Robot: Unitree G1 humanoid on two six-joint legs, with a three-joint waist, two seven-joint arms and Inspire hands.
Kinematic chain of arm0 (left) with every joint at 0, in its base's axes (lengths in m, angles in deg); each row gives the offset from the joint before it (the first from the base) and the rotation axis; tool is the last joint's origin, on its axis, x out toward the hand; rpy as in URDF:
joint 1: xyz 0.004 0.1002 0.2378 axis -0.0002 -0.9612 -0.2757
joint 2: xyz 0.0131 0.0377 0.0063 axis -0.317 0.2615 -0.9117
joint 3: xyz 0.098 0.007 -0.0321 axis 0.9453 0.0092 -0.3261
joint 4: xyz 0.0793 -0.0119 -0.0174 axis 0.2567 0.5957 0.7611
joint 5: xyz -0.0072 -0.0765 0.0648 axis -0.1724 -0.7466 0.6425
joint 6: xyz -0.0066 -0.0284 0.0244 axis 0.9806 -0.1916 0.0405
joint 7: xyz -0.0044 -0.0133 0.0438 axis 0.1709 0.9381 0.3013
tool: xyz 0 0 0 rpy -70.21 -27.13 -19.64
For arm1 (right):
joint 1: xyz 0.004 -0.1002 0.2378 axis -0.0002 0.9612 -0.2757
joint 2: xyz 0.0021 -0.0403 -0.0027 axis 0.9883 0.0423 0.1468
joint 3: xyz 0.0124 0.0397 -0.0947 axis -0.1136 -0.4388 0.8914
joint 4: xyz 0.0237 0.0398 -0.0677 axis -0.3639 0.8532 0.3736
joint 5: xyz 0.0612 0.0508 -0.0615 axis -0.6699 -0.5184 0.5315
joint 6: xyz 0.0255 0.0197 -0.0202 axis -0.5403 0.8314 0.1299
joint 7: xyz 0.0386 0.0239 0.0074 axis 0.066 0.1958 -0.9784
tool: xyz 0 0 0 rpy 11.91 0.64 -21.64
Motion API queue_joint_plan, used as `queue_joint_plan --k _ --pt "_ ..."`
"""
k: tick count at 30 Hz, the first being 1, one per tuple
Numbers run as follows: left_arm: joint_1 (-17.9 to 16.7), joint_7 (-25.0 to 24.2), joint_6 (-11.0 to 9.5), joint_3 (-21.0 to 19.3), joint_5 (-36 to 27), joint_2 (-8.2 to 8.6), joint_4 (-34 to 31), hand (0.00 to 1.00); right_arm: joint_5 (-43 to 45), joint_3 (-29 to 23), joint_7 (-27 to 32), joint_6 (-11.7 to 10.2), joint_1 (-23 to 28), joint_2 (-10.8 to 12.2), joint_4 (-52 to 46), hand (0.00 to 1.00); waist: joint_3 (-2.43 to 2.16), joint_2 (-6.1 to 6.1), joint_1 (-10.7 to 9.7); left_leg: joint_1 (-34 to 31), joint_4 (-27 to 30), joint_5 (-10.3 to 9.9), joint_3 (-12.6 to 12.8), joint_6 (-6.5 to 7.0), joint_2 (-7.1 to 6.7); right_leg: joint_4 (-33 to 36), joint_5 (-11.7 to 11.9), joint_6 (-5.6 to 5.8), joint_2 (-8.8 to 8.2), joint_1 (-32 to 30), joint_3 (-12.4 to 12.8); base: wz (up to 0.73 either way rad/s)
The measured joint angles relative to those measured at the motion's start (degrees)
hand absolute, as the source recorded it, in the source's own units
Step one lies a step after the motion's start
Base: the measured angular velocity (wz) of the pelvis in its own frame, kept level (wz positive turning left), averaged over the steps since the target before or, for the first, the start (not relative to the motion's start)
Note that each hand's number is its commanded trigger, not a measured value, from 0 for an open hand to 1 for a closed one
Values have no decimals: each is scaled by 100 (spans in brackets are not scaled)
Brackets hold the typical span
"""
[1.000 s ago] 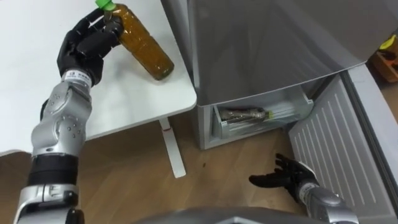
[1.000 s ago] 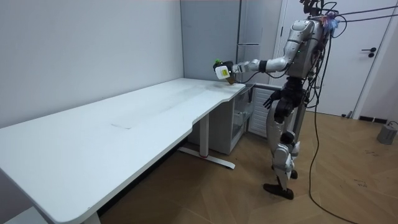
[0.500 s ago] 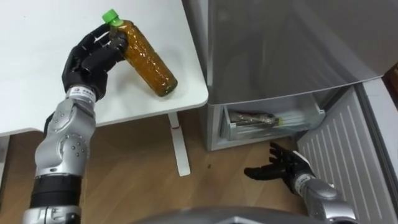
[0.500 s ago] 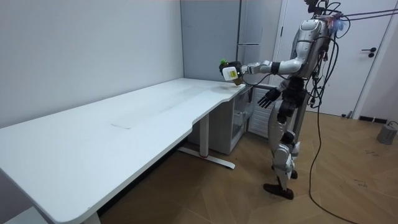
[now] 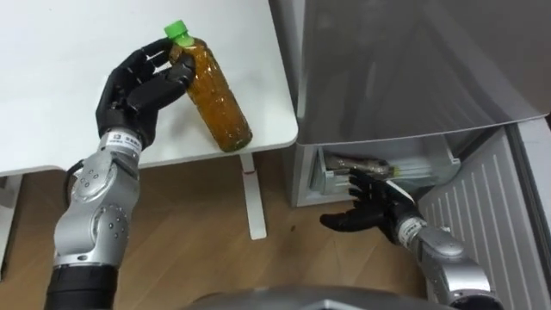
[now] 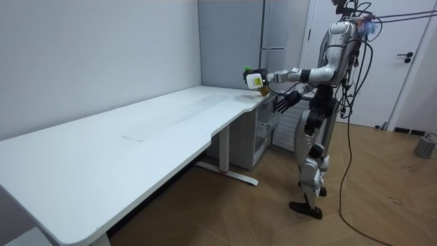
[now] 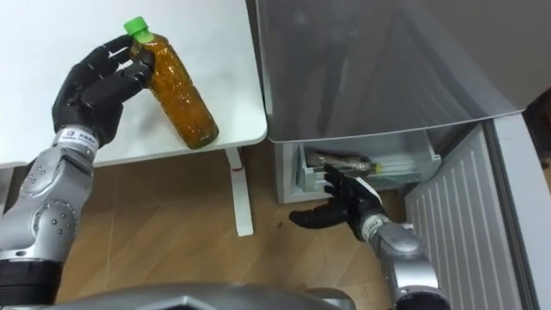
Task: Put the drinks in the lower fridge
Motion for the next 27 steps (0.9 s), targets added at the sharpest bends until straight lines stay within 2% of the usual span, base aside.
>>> queue_joint_plan --k 5,7,11,17,22,27 --pt "-144 -91 -1 221 -1 -7 6 100 -74 266 -445 0 -1 -44 -167 0 15 -74 35 85 -16 -1 -42 1 1 4 2 0 -3 97 -80 3" --pt "-210 -106 -1 245 1 -3 5 100 -84 265 -623 13 -8 -38 -211 0 16 -71 69 71 -15 -2 -40 1 5 6 2 0 -2 83 -92 2" --pt "-260 -167 0 256 288 7 5 100 -222 264 -1243 138 21 -53 -950 0 14 -51 134 -15 4 -2 -53 0 12 13 2 -1 -1 5 -123 0" --pt "-318 -332 -2 259 465 28 5 100 -282 258 -1960 234 20 -48 -1255 0 -8 -20 159 -24 42 -2 -62 1 9 34 3 -2 -8 8 -123 0" --pt "-324 -333 -4 325 415 82 5 100 -392 277 -2155 306 19 -37 -1277 0 -13 -19 151 -80 61 -2 -61 0 9 41 5 -6 -10 -21 -128 0" --pt "-331 -445 -4 747 415 136 27 100 -1356 596 -2301 304 25 -25 -1364 0 -23 -45 282 -73 51 -2 -30 0 11 30 9 -11 -8 -43 -107 -1"
